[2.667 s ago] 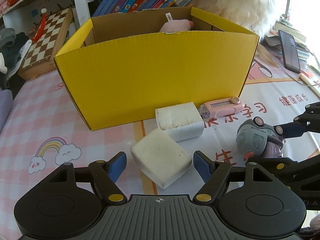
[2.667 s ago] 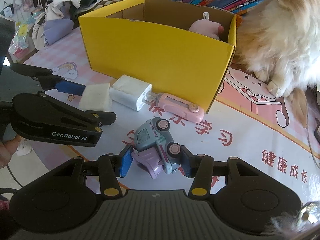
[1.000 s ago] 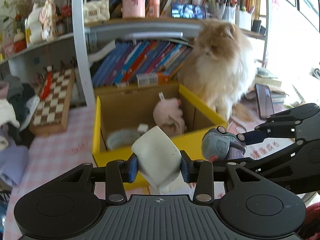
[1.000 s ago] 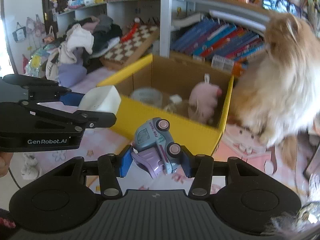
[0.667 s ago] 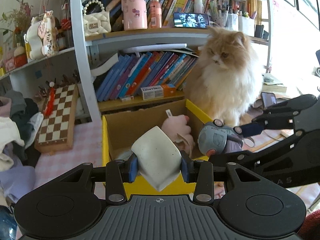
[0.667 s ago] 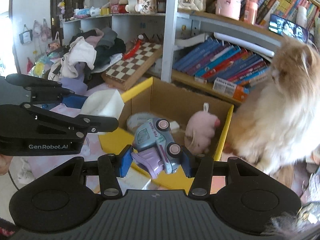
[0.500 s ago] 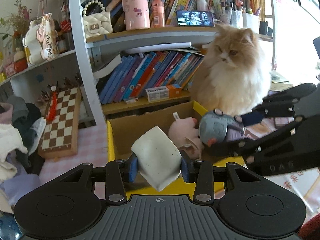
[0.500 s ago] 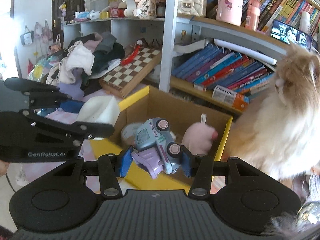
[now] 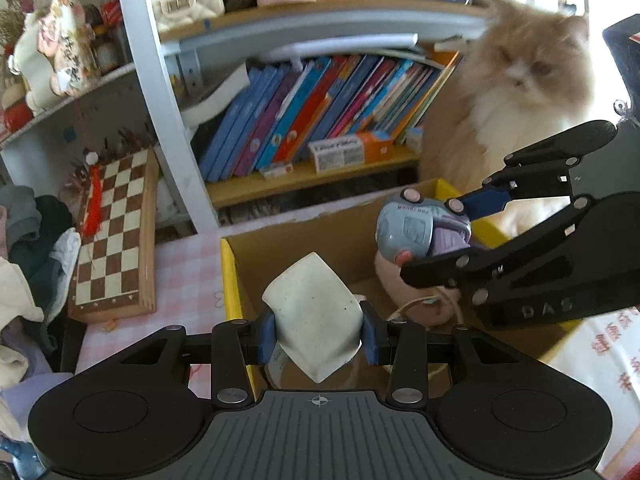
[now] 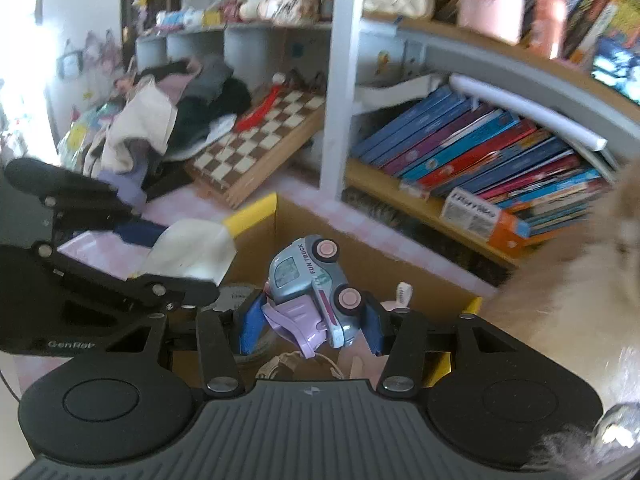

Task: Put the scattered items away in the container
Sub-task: 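Carry the foam block into the box with the left tool while the right tool carries the car, then open the left tool to drop the foam block while the right tool releases the car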

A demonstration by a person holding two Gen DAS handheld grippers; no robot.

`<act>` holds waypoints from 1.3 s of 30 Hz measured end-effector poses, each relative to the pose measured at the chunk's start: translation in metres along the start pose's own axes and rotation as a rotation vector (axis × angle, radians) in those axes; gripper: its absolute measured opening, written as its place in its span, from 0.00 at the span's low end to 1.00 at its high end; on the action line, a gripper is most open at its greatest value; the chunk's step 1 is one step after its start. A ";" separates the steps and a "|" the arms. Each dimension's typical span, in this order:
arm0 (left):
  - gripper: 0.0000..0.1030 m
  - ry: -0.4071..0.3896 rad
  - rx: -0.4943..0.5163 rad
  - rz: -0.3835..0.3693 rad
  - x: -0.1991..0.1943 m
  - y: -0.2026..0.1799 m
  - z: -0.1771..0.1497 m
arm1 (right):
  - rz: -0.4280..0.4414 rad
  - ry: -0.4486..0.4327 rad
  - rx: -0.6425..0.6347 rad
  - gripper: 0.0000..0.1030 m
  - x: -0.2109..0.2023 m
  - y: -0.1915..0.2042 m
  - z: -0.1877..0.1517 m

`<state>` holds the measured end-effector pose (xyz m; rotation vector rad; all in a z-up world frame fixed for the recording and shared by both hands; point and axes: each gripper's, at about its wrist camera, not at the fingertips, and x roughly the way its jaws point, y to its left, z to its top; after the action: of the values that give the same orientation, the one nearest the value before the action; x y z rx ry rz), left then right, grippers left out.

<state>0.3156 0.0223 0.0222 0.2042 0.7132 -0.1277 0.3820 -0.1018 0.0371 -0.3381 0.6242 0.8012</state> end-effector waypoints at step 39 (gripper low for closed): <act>0.46 0.333 0.355 0.050 0.133 -0.013 0.030 | 0.145 0.310 -0.256 0.47 0.139 -0.042 0.022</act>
<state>0.4322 -0.0034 -0.0453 0.5921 1.0141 -0.1744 0.4962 -0.0407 -0.0316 -0.6654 0.8449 0.9801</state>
